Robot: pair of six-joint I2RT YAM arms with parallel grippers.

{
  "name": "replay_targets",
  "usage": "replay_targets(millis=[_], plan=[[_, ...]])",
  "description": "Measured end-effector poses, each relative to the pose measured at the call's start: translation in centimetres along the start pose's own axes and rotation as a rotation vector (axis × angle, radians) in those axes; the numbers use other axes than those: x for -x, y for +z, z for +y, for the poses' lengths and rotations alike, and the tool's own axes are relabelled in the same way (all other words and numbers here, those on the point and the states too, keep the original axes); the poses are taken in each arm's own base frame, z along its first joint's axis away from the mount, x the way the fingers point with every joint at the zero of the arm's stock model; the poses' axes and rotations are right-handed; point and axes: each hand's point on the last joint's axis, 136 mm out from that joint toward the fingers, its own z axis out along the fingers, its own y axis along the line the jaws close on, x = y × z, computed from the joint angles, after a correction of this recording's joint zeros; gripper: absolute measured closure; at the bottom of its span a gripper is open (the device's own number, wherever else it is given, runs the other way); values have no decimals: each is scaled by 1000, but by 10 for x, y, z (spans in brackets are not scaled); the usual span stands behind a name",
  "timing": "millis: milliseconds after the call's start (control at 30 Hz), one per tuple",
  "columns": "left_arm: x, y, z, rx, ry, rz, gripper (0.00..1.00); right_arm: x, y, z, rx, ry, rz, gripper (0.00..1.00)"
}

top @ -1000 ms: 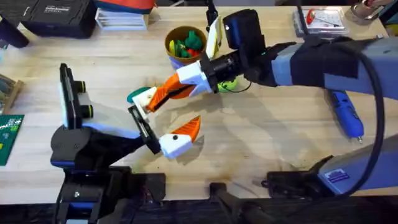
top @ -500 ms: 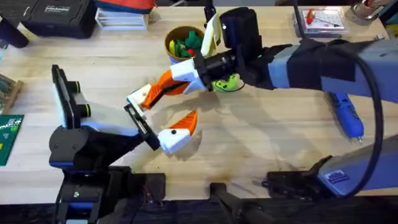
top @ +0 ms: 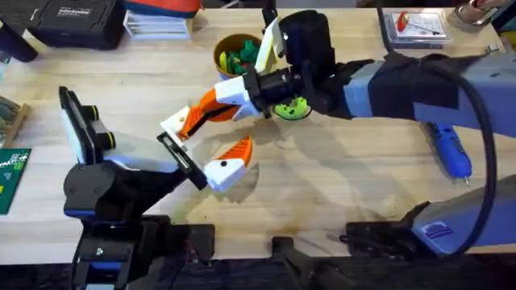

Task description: Pick up the gripper from the table and insert it into the empty holder that is missing its gripper. Then pick up a screw, insert it into the mounting hole, and use the screwdriver to tighten it. Finally, clean up the table by picking up the vegetable and placing it into the bucket.

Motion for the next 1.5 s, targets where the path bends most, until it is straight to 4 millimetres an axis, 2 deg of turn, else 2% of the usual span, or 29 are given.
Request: replay_targets(millis=[667,1000,1500], plan=[[4,-1,17,96,-26,-26,15,3,19,4,-49,21,-76,994],[5,-1,19,107,-26,-29,14,2,21,5,-51,-22,-75,994],[5,-1,17,98,-18,-27,14,-6,21,6,-42,-109,-30,806]])
